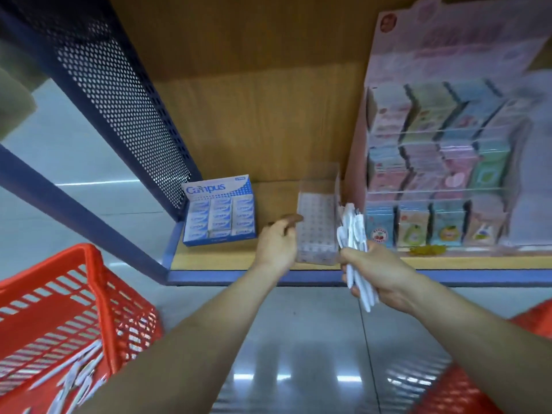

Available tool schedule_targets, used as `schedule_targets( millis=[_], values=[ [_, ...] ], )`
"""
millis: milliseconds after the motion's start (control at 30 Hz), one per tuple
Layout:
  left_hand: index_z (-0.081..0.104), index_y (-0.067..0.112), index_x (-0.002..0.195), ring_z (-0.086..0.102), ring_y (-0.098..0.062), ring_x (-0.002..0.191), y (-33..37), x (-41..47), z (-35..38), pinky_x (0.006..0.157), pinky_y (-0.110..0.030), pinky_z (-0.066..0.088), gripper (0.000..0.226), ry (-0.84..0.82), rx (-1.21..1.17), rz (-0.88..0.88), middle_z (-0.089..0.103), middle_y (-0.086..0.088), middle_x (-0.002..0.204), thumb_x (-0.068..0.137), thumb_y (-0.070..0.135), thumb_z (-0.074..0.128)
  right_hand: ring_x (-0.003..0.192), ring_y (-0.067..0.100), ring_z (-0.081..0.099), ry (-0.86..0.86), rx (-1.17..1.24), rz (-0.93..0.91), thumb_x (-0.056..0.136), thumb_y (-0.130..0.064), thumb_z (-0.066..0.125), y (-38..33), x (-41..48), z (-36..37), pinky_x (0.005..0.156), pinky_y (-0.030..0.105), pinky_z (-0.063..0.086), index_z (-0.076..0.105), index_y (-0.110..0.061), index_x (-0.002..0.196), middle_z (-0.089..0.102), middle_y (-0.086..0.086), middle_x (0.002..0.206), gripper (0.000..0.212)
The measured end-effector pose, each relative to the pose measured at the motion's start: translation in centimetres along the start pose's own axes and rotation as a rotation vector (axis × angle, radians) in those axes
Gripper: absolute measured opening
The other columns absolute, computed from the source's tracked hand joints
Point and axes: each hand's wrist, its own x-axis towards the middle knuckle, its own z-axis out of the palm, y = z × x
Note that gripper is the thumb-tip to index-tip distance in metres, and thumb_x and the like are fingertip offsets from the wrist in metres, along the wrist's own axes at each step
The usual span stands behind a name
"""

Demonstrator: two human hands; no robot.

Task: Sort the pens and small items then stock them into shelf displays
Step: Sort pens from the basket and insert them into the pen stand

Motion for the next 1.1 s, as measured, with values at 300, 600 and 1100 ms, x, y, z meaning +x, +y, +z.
schedule_targets(
  millis=[300,600,1100],
  values=[
    [0.051,0.012,0.125,0.059,-0.031,0.104,-1.0,5.5,2.0,0.082,-0.035,0.050,0.034,-0.197,0.709,0.112,0.060,-0.015,0.120,0.095,0.025,0.043,0.053,0.021,0.050,-0.062,0.241,0.083,0.087,-0.004,0.055,1.1,1.6,-1.4,0.065,0.040,0.051,0.054,-0.009,0.061,0.048,0.012,0.062,0.027],
    [0.060,0.010,0.099,0.063,-0.034,0.095,-0.9,-1.9,0.4,0.064,-0.030,0.036,0.021,-0.046,0.891,0.058,0.068,-0.013,0.102,0.092,0.022,0.044,0.050,0.021,0.045,0.176,-0.032,-0.060,0.089,-0.018,0.069,1.7,4.4,2.1,0.054,0.033,0.047,0.055,-0.011,0.088,0.051,0.013,0.064,0.015],
    [0.069,0.021,0.094,0.051,-0.029,0.100,-1.5,-6.0,-4.9,0.073,-0.036,0.040,0.033,0.120,1.033,0.310,0.056,-0.004,0.104,0.062,0.017,0.074,0.076,0.023,0.054,0.206,-0.571,-0.223,0.084,-0.022,0.072,-1.5,7.8,4.3,0.061,0.026,0.039,0.064,-0.010,0.093,0.057,0.006,0.080,0.017]
  ],
)
